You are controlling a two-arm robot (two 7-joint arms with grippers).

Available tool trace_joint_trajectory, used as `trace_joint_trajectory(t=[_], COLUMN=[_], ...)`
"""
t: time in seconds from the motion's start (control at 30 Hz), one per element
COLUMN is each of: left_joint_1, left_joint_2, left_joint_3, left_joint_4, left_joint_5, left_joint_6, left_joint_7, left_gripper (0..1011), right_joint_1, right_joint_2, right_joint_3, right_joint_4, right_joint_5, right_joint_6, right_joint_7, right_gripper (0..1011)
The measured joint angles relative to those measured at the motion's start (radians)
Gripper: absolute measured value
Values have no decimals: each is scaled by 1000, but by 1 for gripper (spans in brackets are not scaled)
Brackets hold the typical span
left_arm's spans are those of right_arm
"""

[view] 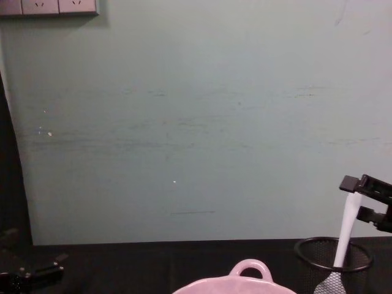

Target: Use the one hand to pick up the spoon and stir the clear water in the bowl.

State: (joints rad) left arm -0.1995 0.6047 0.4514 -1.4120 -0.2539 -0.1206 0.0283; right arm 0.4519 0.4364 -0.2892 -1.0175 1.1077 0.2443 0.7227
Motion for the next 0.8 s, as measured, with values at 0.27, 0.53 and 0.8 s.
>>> trace_joint_trajectory(t=[0.27,0.53,0.8], left_joint_1=[0,0,0], left_joint_2=[0,0,0], left_joint_3=[0,0,0], left_joint_4=[0,0,0], left_joint_5=[0,0,0], left_joint_6=[0,0,0], left_joint_7=[0,0,0], left_gripper=[1005,1005,1005], right_joint_1=[62,72,73], right_joint_2=[-3,3,13], right_joint_3=[-57,-77,-90], right_joint_4=[63,63,56], right_joint_5=[-26,-35,-29], right_joint_6=[-17,-54,-63], right_joint_7=[39,33,22], right_gripper=[1004,865,627])
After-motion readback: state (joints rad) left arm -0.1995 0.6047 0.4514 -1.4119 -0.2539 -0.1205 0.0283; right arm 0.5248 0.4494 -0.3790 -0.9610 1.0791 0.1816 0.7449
